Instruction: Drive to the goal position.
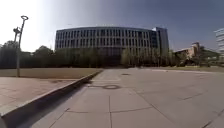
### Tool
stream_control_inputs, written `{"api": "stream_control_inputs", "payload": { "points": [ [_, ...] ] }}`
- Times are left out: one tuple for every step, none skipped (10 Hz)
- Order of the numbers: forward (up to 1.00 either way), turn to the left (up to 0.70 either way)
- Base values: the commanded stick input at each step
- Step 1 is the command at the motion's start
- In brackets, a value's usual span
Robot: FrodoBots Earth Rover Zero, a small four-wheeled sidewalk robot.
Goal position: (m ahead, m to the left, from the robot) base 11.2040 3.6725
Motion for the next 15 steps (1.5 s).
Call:
{"api": "stream_control_inputs", "payload": {
  "points": [
    [0.05, 0.01],
    [0.05, 0.01],
    [0.05, 0.01],
    [0.05, 0.01],
    [0.05, 0.01],
    [0.05, 0.01],
    [0.05, 0.01],
    [0.05, 0.01],
    [0.05, 0.02],
    [0.05, 0.03],
    [0.05, 0.03],
    [0.05, 0.03],
    [0.05, 0.01],
    [0.05, 0.01],
    [0.05, 0.01]
  ]
}}
